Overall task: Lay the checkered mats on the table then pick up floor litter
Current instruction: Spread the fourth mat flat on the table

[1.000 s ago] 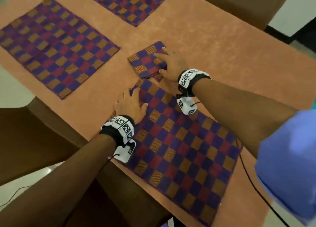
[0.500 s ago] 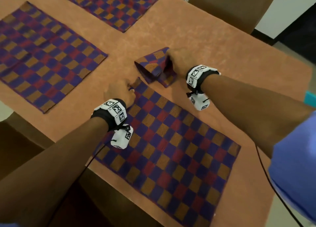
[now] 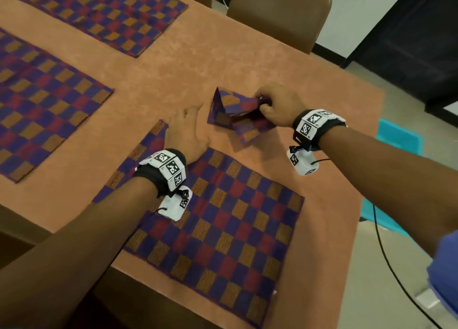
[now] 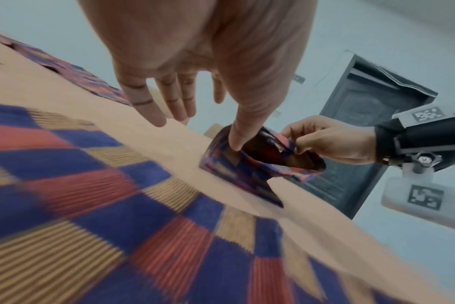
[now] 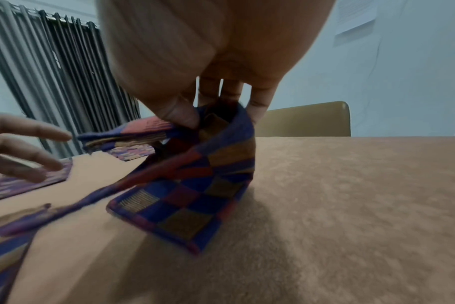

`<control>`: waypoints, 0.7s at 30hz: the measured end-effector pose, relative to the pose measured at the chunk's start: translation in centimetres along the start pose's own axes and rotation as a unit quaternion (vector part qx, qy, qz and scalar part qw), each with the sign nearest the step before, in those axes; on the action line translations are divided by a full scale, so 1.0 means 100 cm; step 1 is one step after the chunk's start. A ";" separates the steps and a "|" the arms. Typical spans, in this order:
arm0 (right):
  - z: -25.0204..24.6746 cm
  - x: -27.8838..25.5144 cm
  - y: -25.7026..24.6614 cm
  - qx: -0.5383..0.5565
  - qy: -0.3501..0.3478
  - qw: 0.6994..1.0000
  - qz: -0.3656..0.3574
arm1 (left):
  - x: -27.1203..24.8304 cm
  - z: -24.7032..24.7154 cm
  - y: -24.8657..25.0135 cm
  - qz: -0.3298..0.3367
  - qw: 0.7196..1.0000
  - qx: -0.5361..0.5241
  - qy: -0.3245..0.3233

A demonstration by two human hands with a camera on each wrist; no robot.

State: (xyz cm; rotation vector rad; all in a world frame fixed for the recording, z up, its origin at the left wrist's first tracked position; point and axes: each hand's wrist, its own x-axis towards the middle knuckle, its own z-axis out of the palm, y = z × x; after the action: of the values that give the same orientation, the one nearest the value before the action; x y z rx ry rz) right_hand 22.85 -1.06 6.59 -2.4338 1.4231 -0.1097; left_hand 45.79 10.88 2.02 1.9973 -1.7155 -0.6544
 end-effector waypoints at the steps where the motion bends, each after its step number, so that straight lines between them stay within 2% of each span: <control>1: -0.005 -0.006 0.000 0.004 0.001 1.000 -0.012 | -0.001 0.002 0.013 0.019 1.000 -0.013 0.006; 3: -0.014 -0.015 -0.001 0.005 0.001 0.999 -0.044 | -0.003 0.004 0.036 0.046 0.999 -0.019 0.018; 9: -0.042 -0.044 0.011 0.022 0.006 0.990 -0.137 | -0.017 0.008 0.085 0.136 0.988 0.063 0.041; 12: -0.052 -0.060 0.030 0.030 -0.003 0.987 -0.159 | -0.023 0.011 0.101 0.139 0.986 0.064 0.068; 15: -0.063 -0.077 0.052 0.036 -0.012 0.981 -0.191 | -0.034 0.012 0.128 0.140 0.987 0.039 0.060; 21: -0.084 -0.110 0.111 0.038 0.038 0.976 -0.211 | -0.060 0.027 0.212 0.126 0.991 -0.012 0.037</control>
State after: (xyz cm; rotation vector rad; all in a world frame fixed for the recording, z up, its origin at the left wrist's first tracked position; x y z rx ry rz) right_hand 6.19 1.48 12.12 -2.6521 0.8877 -0.3488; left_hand 26.69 13.71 12.99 1.7272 -1.8633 -0.5059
